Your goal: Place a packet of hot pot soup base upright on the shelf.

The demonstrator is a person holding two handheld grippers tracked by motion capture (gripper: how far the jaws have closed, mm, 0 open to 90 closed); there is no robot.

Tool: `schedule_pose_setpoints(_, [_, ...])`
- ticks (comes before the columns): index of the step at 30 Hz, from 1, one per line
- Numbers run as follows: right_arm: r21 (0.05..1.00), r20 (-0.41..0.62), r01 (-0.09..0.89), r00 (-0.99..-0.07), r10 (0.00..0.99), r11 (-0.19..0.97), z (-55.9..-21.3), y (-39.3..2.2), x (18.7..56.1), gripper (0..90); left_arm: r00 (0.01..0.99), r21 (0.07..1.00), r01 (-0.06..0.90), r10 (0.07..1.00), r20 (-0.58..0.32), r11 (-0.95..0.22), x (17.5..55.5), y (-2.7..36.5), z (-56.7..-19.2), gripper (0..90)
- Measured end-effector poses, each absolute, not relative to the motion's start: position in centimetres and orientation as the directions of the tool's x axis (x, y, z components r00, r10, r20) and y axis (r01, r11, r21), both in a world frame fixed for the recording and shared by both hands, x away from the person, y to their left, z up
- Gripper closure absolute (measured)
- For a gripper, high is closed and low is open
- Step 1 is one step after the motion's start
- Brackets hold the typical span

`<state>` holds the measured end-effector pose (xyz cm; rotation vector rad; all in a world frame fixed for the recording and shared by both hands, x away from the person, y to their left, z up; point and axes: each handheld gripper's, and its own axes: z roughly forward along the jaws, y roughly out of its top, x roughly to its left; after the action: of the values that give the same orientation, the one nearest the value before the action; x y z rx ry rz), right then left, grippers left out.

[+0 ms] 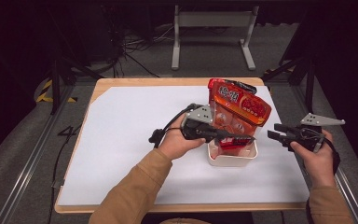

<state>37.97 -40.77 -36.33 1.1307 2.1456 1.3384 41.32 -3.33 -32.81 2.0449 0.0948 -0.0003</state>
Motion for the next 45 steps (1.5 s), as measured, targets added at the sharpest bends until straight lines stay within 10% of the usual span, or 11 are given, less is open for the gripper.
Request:
schedule_pose_setpoints(6, [0.871,0.098,0.434,-0.612,0.785,0.23,-36.3,-40.7,38.0,50.0,0.994,0.883,0.107,0.078,-0.08,-0.457,41.7,-3.2,-33.4,84.4])
schedule_pose_setpoints(16, [0.87,0.097,0.434,-0.616,0.782,0.234,-36.4,-40.4,38.3,48.8,0.987,0.903,0.143,0.127,-0.099,-0.405,41.5,-1.7,-33.2,49.2])
schedule_pose_setpoints(45, [0.874,0.087,0.419,-0.634,0.769,0.247,-36.3,-39.3,38.9,41.3,0.917,0.93,0.182,0.396,-0.044,-0.319,39.2,10.5,-30.4,26.2])
